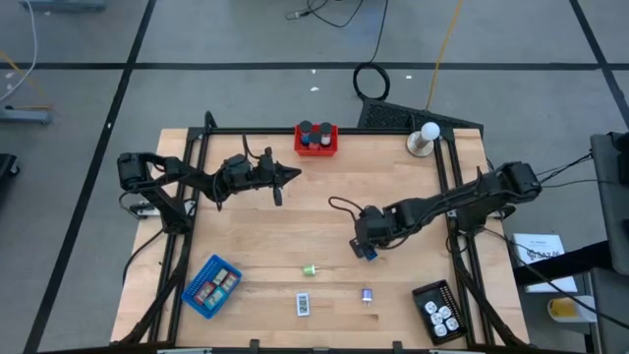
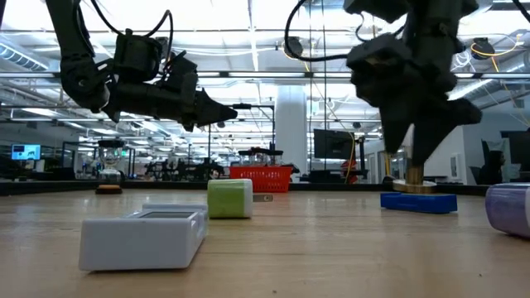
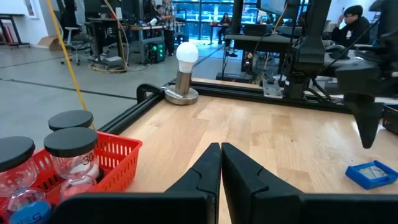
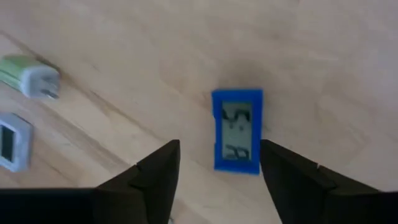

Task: Pick & Place Office items
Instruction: Put the blue digital timer into the blue bin

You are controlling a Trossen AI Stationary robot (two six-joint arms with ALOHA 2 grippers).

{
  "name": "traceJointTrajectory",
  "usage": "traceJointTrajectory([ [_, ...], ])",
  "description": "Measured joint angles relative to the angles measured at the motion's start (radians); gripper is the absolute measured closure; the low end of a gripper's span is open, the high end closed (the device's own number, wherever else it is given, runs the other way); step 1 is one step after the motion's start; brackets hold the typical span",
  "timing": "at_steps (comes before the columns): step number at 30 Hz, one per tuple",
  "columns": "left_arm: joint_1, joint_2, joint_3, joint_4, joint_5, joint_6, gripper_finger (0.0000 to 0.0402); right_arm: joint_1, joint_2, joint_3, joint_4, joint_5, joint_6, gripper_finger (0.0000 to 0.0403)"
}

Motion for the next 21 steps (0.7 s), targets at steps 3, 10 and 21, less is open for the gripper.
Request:
traceJointTrajectory([
  [3,0.0,0.0,0.0,0.0,0.0,0.0,0.0385,0.029,0.001,0.0,-0.019,0.03,0.053,0.018],
  [10,0.0,0.0,0.0,0.0,0.0,0.0,0.0385,0.062,0.075,0.0,-0.006,0.065,0.074,0.0184],
  [21,0.0,0.0,0.0,0.0,0.0,0.001,0.0385,0.07,0.223,0.059,-0.025,0.002,-0.022,0.0185],
])
